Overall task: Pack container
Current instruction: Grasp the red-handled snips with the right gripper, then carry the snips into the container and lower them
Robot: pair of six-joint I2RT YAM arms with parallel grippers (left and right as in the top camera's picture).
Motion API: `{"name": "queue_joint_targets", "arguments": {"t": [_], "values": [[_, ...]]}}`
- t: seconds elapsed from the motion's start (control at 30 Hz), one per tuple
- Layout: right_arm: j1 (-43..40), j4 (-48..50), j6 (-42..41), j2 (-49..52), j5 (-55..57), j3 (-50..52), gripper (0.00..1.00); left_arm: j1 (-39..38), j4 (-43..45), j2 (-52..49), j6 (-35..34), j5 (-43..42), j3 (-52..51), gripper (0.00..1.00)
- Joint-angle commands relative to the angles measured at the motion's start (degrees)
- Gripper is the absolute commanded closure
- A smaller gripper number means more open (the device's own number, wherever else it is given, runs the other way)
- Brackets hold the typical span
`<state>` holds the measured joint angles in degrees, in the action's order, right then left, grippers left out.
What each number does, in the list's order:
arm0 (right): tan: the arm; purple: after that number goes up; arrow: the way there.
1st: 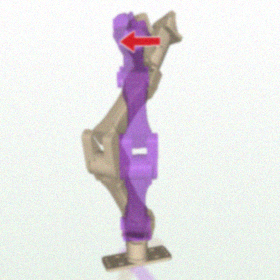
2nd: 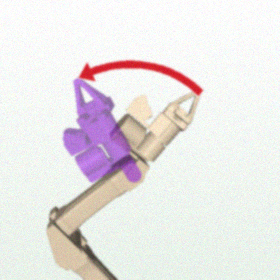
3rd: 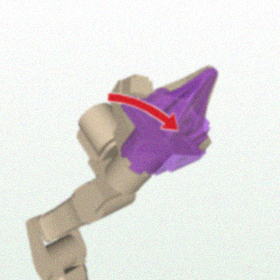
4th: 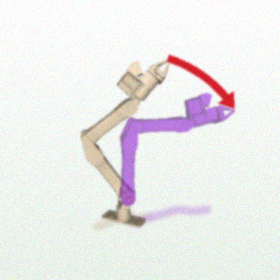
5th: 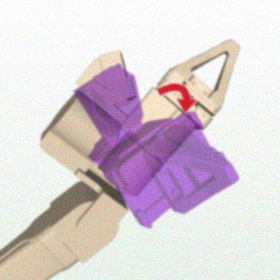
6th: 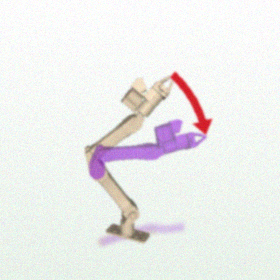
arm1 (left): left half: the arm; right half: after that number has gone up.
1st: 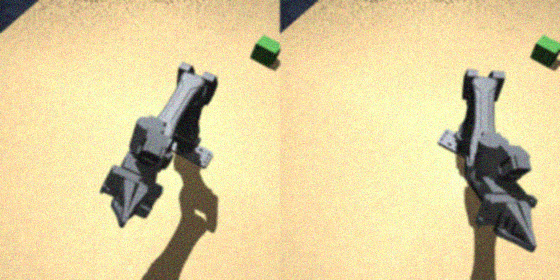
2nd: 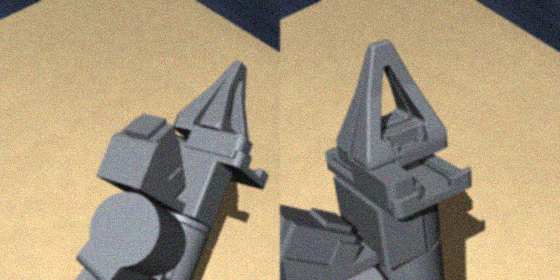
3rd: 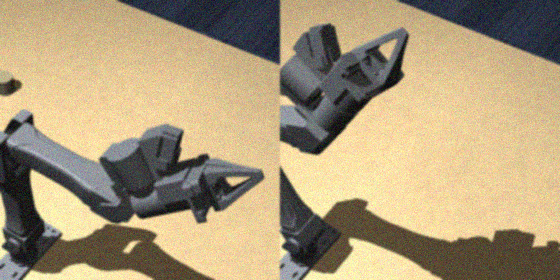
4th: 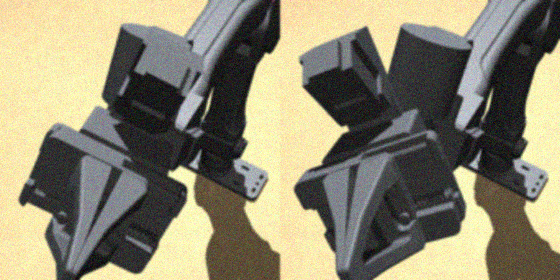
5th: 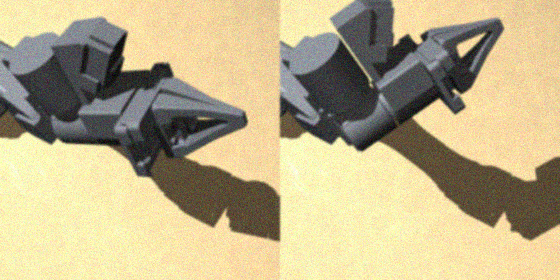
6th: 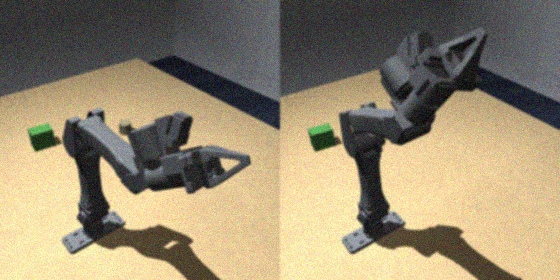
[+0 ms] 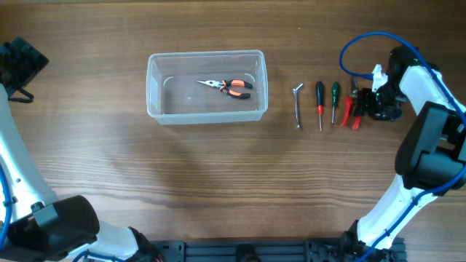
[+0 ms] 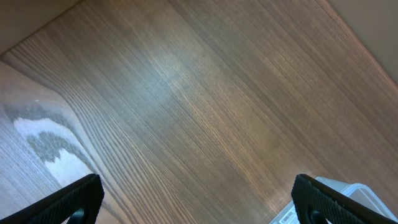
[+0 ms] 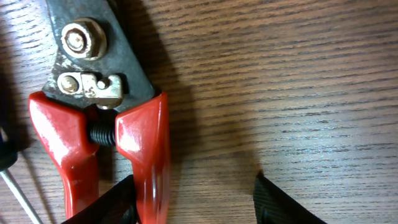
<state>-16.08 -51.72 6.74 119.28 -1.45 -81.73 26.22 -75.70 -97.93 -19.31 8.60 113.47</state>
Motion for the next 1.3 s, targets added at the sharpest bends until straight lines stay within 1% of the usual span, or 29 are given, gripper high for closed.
{"name": "queue_joint_targets", "arguments": {"t": [0.0, 0.07, 0.17, 0.23, 0.3, 0.33, 0.37, 0.43, 0.47, 0.53, 0.6, 0.87, 1.03, 1.17, 1.27], "values": [[1.49, 0.04, -1.22, 3.61, 3.19, 0.87, 0.43, 0.31, -0.02, -0.13, 0.90, -0.66, 0.15, 0.00], [2.14, 0.04, -1.38, 3.87, 3.17, 0.87, 0.44, 0.31, -0.02, -0.13, 0.92, -0.66, 0.15, 0.00], [3.10, 0.15, -1.36, 3.93, 3.17, 0.87, 0.54, 0.31, -0.02, -0.13, 0.90, -0.66, 0.15, 0.00], [3.56, 0.31, -1.33, 3.93, 3.17, 0.87, 0.55, 0.31, -0.02, -0.13, 0.92, -0.66, 0.15, 0.00], [3.76, 0.28, -1.40, 3.93, 3.17, 0.87, 0.60, 0.31, -0.02, -0.13, 0.92, -0.66, 0.15, 0.00], [3.76, 0.26, -1.97, 3.93, 3.19, 0.87, 0.61, 0.31, -0.02, -0.13, 0.92, -0.66, 0.15, 0.00], [3.74, 0.26, -2.40, 3.93, 3.17, 0.87, 0.64, 0.31, -0.02, -0.13, 0.92, -0.66, 0.15, 0.00], [3.76, 0.15, -2.43, 3.93, 3.15, 0.87, 0.78, 0.31, -0.02, -0.13, 0.92, -0.66, 0.15, 0.00], [3.76, 0.11, -2.43, 3.93, 3.15, 0.87, 0.83, 0.31, -0.02, -0.13, 0.90, -0.66, 0.15, 0.00], [3.76, 0.00, -2.43, 3.93, 3.15, 0.87, 0.87, 0.31, -0.02, -0.13, 0.92, -0.66, 0.15, 0.00], [3.76, -0.15, -2.43, 3.93, 3.15, 0.87, 0.96, 0.31, -0.02, -0.13, 0.92, -0.66, 0.15, 0.00], [3.74, 0.04, -4.28, 3.82, 2.97, 0.24, 0.96, 0.31, -0.02, -0.13, 0.92, -0.66, 0.15, 0.00], [3.72, -3.56, -5.40, 0.57, 1.81, -6.01, 0.96, 0.31, -0.02, -0.13, 0.90, -0.66, 0.15, 0.00], [4.35, -6.99, -5.46, -5.99, -8.13, -14.34, 0.96, 0.31, -0.02, -0.13, 0.92, -0.66, 0.15, 0.00], [6.45, -8.09, -5.46, -12.00, -15.67, -20.76, 0.96, 0.31, -0.02, -0.13, 0.92, -0.66, 0.15, 0.00]]}}
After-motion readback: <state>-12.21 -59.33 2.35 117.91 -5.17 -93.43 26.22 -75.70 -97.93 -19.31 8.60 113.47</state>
